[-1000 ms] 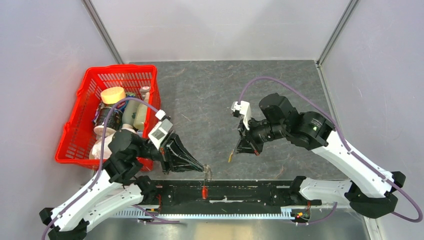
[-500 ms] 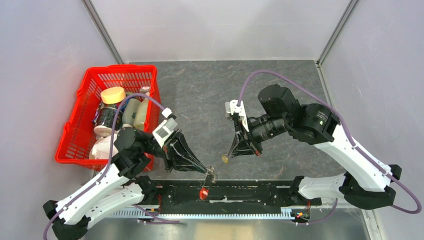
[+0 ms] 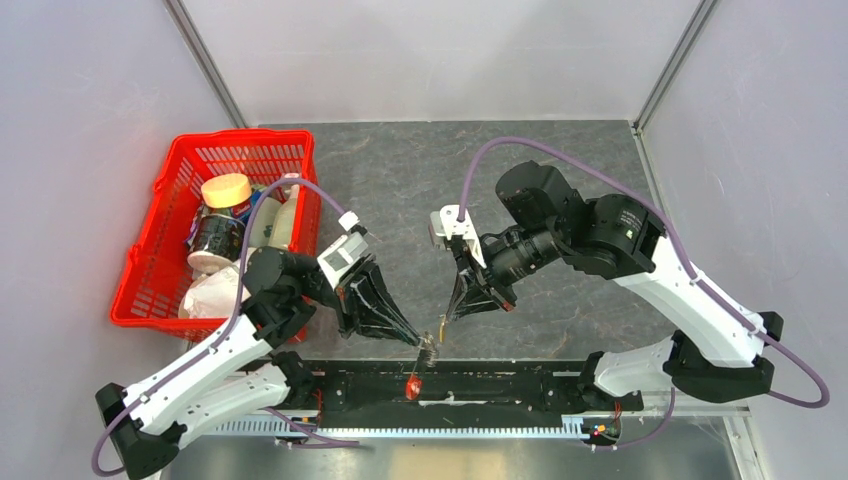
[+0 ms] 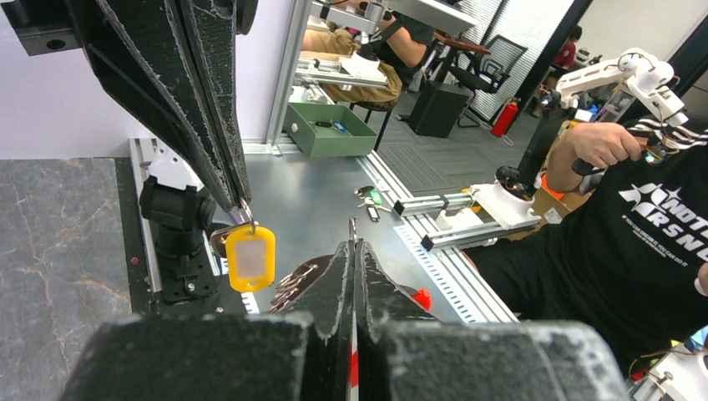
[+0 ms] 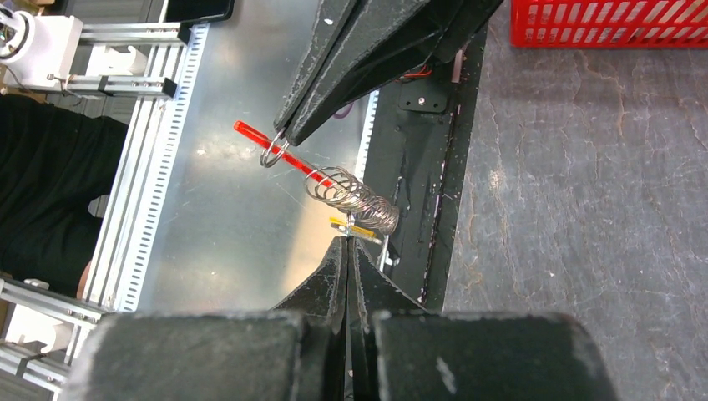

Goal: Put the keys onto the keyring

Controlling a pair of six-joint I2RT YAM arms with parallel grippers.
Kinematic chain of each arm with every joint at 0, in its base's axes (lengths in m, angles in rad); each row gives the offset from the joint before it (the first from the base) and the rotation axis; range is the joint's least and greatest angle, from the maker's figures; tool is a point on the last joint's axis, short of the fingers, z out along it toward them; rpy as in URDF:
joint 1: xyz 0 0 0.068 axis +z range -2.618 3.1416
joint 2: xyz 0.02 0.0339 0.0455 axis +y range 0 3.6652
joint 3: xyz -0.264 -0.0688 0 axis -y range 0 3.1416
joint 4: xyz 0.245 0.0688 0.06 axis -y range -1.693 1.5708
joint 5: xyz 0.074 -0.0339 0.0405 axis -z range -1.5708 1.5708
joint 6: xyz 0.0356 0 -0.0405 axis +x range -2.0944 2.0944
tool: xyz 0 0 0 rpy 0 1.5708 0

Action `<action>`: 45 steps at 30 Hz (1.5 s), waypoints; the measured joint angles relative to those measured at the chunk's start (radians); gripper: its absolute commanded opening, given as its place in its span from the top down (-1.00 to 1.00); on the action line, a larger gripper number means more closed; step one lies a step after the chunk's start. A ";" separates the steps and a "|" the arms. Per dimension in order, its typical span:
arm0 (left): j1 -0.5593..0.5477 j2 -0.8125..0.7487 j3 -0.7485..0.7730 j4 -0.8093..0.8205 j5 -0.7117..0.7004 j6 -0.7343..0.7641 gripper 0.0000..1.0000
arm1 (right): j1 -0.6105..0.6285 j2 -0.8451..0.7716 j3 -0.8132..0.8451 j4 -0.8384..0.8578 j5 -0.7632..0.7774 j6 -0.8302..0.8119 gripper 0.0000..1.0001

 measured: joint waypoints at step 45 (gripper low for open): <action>-0.005 -0.078 0.032 -0.328 -0.173 0.190 0.95 | 0.076 -0.071 0.057 -0.051 0.108 0.063 1.00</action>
